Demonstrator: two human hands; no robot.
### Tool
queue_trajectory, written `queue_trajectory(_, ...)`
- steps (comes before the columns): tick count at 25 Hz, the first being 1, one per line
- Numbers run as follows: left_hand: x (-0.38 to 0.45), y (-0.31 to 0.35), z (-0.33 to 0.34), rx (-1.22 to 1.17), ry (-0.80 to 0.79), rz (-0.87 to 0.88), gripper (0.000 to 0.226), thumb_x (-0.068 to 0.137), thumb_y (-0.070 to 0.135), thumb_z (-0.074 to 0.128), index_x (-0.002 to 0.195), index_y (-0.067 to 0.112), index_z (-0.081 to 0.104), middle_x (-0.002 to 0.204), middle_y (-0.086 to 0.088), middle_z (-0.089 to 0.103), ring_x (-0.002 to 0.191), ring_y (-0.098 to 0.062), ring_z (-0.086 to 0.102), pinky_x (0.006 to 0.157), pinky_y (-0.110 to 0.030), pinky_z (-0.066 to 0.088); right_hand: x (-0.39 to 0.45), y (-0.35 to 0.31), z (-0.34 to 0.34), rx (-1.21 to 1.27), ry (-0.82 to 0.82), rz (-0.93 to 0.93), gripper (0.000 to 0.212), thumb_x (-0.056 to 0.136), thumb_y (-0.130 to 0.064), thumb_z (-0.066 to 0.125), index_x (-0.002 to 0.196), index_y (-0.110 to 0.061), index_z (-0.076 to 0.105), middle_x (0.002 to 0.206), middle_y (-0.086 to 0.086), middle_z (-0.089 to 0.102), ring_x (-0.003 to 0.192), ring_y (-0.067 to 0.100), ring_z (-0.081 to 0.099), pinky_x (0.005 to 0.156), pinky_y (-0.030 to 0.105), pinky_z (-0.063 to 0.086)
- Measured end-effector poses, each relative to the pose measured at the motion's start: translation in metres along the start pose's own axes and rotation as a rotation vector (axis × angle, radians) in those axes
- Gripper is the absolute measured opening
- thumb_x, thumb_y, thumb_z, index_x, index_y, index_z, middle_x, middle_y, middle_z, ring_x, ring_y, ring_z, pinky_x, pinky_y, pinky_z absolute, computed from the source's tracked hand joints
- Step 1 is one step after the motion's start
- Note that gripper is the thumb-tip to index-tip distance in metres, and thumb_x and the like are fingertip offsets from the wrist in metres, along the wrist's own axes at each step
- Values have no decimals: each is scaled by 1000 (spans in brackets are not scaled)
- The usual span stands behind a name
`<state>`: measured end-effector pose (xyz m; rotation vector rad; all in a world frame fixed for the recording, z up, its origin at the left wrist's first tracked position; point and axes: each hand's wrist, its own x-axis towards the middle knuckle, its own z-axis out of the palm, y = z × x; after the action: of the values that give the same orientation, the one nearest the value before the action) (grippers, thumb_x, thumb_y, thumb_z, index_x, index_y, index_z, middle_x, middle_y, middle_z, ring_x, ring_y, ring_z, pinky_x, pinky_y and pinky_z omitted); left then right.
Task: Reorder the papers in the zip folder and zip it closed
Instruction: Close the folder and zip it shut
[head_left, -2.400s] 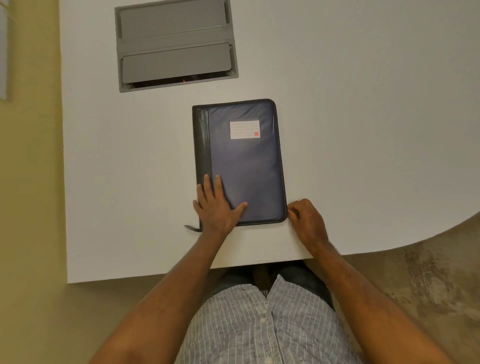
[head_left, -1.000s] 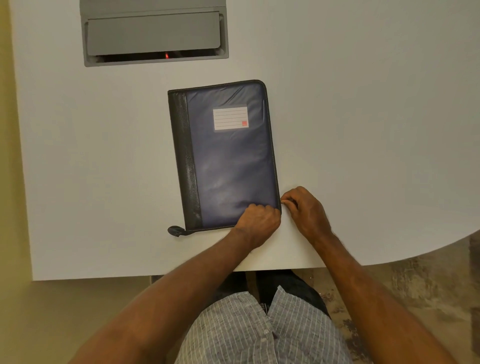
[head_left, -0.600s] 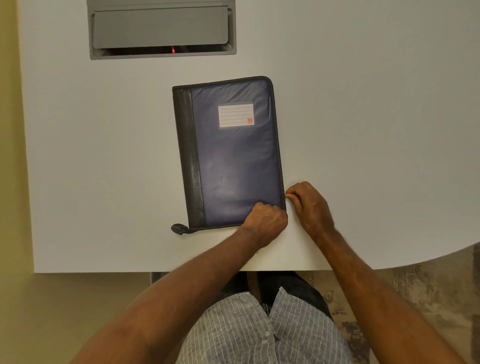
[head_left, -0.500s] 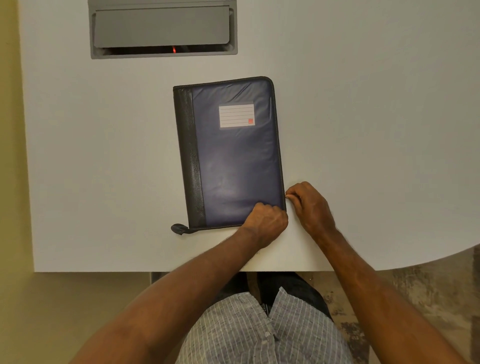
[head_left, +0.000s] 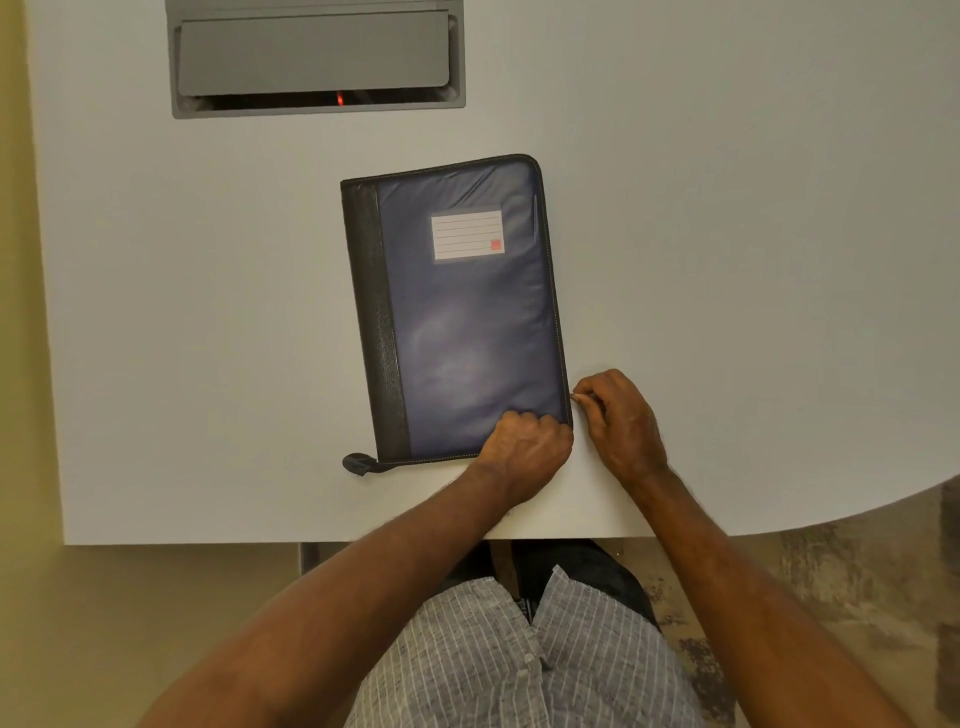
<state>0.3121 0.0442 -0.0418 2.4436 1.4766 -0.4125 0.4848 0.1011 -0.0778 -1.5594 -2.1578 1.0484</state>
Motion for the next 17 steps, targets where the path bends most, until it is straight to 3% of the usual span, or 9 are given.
queue_trajectory(6, -5, 7, 6, 17, -7, 10, 21, 83, 29, 78, 101, 19, 71, 83, -3, 71, 64, -20, 65, 62, -32, 56, -18, 3, -6, 34, -35, -32, 45, 103, -37, 45, 108, 0, 70, 102, 18, 70, 91, 24, 64, 86, 30, 51)
queue_trajectory(10, -11, 12, 5, 1, -15, 1, 22, 80, 28, 79, 98, 19, 71, 81, -3, 70, 62, -20, 64, 60, -31, 54, -29, 1, -2, 20, -47, -19, 24, 102, -19, 54, 106, -1, 70, 99, 16, 69, 88, 27, 66, 83, 30, 52)
queue_trajectory(13, -15, 14, 4, 10, -8, 4, 21, 80, 28, 79, 98, 19, 71, 81, -3, 70, 62, -20, 64, 60, -30, 53, -24, 1, -1, 18, -20, 26, 11, 102, -10, 59, 105, -5, 68, 100, 12, 67, 88, 19, 62, 81, 30, 55)
queue_trajectory(17, -21, 20, 5, 14, -43, 19, 19, 84, 27, 76, 100, 18, 70, 85, -3, 71, 66, -21, 66, 62, -32, 55, 2, -11, -1, 70, 89, 123, 10, 104, -12, 58, 104, -7, 67, 100, 7, 66, 89, 11, 58, 83, 11, 48)
